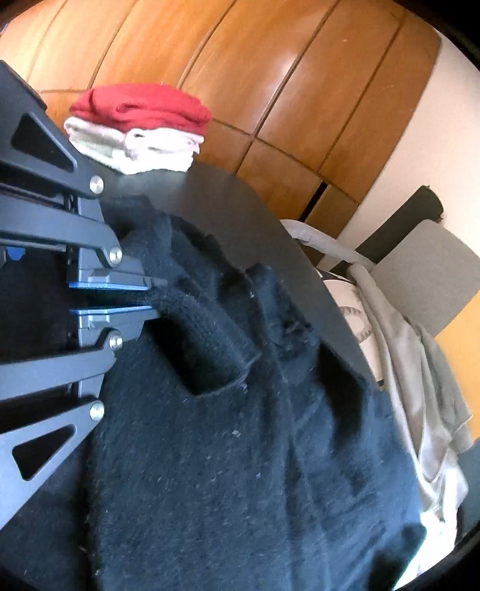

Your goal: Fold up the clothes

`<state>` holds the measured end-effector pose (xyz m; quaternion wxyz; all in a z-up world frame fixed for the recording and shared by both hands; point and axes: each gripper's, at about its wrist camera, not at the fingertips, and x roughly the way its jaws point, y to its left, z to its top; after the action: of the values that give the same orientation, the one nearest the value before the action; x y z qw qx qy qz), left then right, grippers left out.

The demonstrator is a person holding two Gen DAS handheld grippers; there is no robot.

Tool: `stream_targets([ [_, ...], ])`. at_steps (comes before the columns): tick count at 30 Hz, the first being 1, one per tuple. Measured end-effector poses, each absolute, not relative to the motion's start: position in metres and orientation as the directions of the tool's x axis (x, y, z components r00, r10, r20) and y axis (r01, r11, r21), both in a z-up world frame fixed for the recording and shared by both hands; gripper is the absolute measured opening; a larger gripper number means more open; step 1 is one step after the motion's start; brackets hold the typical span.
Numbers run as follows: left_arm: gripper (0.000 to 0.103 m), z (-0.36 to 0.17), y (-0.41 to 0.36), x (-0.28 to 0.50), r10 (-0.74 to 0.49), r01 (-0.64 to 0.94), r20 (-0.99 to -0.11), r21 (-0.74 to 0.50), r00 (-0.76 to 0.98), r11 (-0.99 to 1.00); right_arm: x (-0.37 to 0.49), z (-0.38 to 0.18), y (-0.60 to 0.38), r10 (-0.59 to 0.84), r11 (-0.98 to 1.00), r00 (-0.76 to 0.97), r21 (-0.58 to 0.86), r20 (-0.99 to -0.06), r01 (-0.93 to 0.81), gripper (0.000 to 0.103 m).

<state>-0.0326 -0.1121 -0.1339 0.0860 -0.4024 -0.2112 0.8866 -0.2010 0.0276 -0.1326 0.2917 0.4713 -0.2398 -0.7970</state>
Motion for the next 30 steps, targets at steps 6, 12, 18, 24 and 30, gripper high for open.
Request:
stream_targets([
  [6, 0.019, -0.12, -0.11, -0.04, 0.342, 0.001, -0.652, -0.466, -0.676, -0.885, -0.201, -0.052, 0.019, -0.674, -0.738, -0.462, 0.555, -0.576, 0.385, 0.007],
  [12, 0.02, -0.097, -0.108, -0.079, 0.332, 0.004, -0.621, -0.475, -0.71, -0.88, -0.204, 0.028, 0.037, -0.619, -0.785, -0.589, 0.432, -0.52, 0.444, 0.007],
  [18, 0.02, -0.103, -0.098, -0.105, 0.309, -0.004, -0.657, -0.422, -0.688, -0.906, -0.206, 0.045, 0.121, -0.441, -0.889, -0.734, 0.362, -0.517, 0.28, 0.007],
  [24, 0.02, -0.131, -0.088, -0.101, 0.309, 0.001, -0.705, -0.402, -0.639, -0.916, -0.2, -0.012, 0.232, -0.249, -0.924, -0.747, 0.381, -0.617, -0.007, 0.007],
  [30, 0.02, -0.132, -0.099, -0.098, 0.363, 0.014, -0.687, -0.477, -0.63, -0.879, -0.186, -0.093, 0.29, -0.274, -0.855, -0.675, 0.495, -0.685, -0.155, 0.011],
])
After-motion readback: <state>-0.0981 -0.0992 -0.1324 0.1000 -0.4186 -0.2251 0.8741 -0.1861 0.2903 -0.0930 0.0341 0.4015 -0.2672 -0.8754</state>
